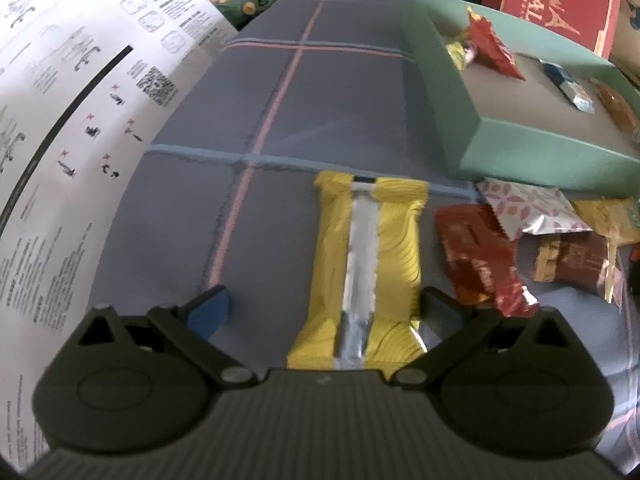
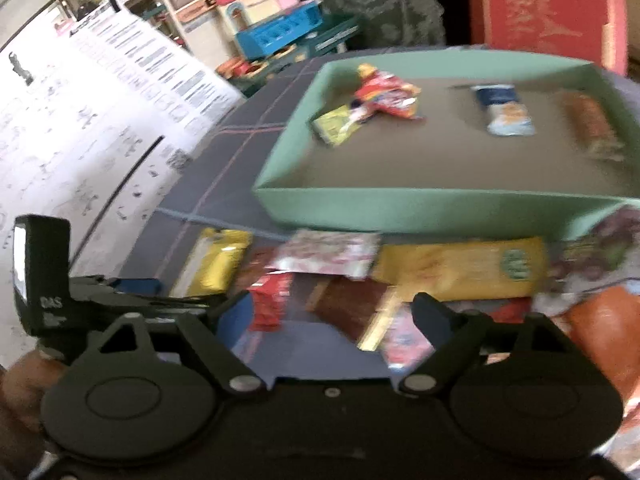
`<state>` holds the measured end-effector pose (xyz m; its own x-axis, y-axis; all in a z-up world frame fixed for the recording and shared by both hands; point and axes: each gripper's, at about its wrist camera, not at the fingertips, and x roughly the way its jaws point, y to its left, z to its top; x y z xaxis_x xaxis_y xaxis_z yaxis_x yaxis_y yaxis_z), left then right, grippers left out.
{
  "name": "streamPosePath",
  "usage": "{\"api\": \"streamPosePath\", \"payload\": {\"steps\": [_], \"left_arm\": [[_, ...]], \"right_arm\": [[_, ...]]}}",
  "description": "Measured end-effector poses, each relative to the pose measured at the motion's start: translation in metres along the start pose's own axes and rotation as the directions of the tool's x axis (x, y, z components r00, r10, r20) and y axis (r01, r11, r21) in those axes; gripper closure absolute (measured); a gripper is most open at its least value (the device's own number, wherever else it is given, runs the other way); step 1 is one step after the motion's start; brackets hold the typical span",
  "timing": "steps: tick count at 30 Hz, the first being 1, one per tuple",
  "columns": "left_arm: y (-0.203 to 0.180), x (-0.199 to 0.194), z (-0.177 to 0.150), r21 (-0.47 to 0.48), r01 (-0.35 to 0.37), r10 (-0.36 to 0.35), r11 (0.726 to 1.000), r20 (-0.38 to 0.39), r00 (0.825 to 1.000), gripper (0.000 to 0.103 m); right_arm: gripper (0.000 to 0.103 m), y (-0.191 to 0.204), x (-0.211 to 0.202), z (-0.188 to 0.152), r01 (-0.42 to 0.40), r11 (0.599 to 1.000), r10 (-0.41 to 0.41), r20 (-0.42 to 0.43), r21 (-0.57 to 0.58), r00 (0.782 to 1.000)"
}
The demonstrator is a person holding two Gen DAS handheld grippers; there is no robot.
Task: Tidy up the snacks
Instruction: 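Grasp the yellow wafer bar with the left gripper while the right grasps a red candy packet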
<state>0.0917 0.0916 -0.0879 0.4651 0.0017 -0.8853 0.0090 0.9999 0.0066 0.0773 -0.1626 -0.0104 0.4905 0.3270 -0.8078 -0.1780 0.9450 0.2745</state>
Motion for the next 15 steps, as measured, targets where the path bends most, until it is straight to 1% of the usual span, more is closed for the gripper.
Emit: {"api": "streamPosePath", "payload": {"steps": [1, 3, 4, 5, 7, 9, 12, 15], "left_arm": [[0.004, 0.000, -0.001, -0.005, 0.000, 0.000, 1.000, 0.003, 1.000, 0.000], [0.011, -0.001, -0.001, -0.007, 0.002, -0.002, 1.000, 0.011, 1.000, 0.000], [0.013, -0.001, -0.001, -0.004, 0.006, -0.006, 1.000, 0.014, 1.000, 0.000], [0.015, -0.002, -0.002, 0.000, 0.011, -0.011, 1.000, 0.017, 1.000, 0.000], [0.019, -0.004, -0.003, 0.007, 0.025, -0.025, 1.000, 0.026, 0.999, 0.000], [0.025, -0.006, -0.003, 0.008, 0.040, -0.041, 0.999, 0.034, 0.999, 0.000], [0.034, -0.008, -0.003, 0.006, 0.061, -0.062, 0.998, 0.042, 0.997, 0.000], [0.042, -0.009, -0.002, 0.003, 0.068, -0.068, 0.998, 0.048, 0.997, 0.000]], "right_arm": [[0.027, 0.005, 0.004, 0.002, -0.017, 1.000, 0.017, -0.013, 0.000, 1.000], [0.029, 0.017, 0.015, 0.006, -0.049, 0.999, 0.049, -0.043, 0.009, 0.998], [0.035, 0.021, 0.020, 0.008, -0.064, 0.998, 0.064, -0.056, 0.013, 0.996], [0.037, 0.027, 0.028, 0.010, -0.080, 0.997, 0.082, -0.075, 0.024, 0.994], [0.039, 0.033, 0.039, 0.012, -0.089, 0.995, 0.094, -0.094, 0.050, 0.991], [0.039, 0.038, 0.051, 0.015, -0.081, 0.995, 0.087, -0.107, 0.061, 0.990], [0.039, 0.050, 0.069, 0.018, -0.063, 0.997, 0.068, -0.120, 0.040, 0.990], [0.039, 0.058, 0.081, 0.018, -0.045, 0.999, 0.047, -0.122, 0.015, 0.991]]}}
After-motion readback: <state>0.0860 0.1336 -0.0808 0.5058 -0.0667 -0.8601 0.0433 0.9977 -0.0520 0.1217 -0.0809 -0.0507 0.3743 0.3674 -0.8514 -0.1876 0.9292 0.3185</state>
